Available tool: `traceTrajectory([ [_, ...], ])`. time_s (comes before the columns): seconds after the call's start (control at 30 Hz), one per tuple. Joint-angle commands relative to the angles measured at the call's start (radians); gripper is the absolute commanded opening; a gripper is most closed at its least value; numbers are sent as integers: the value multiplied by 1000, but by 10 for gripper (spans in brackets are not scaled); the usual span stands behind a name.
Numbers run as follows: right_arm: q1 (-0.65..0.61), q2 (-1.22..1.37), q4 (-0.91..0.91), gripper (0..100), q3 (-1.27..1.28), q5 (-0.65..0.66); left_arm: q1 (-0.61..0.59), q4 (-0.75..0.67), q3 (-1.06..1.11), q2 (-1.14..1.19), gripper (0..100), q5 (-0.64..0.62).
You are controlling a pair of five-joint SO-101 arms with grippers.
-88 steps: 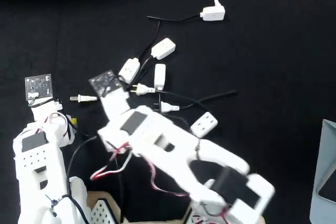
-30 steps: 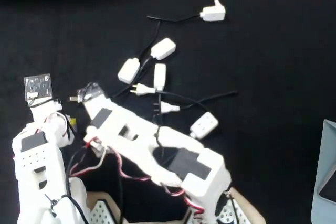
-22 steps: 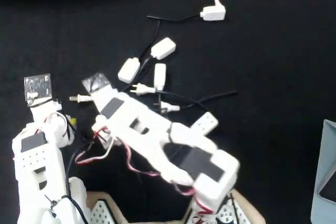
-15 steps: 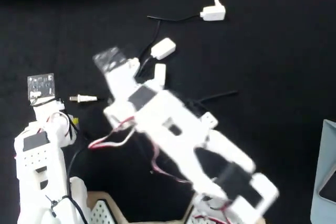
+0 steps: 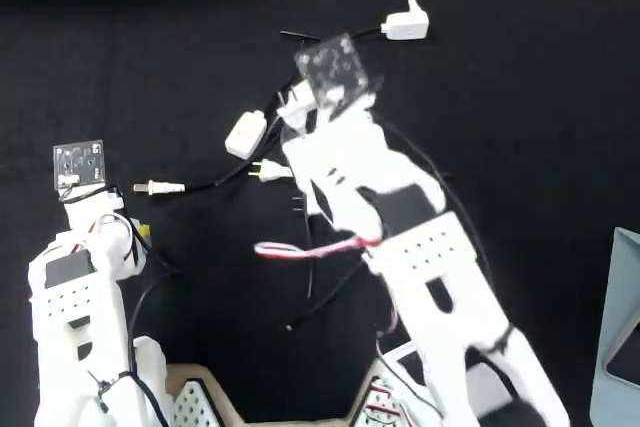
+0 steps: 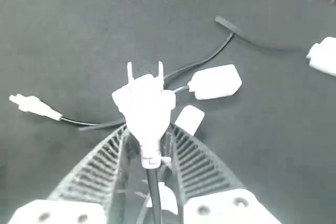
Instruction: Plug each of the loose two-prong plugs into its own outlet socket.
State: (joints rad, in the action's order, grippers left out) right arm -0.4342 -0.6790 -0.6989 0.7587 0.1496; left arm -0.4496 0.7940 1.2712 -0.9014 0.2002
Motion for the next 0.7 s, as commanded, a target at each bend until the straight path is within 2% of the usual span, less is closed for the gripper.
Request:
traceTrajectory([
  [0.0, 14, -97, 75, 12, 96, 163, 13, -18, -22, -18, 217, 3],
  [0.17, 11, -110, 49, 12, 162, 327, 13, -18, -22, -18, 217, 2],
  [0.4, -75, -113, -61, 11, 176, 663, 13, -18, -22, -18, 217, 2],
  [0.53, -120, -116, -66, 11, 171, 697, 13, -18, -22, -18, 217, 2],
  [0.67, -95, -117, 63, 11, 170, 697, 13, -18, -22, -18, 217, 2],
])
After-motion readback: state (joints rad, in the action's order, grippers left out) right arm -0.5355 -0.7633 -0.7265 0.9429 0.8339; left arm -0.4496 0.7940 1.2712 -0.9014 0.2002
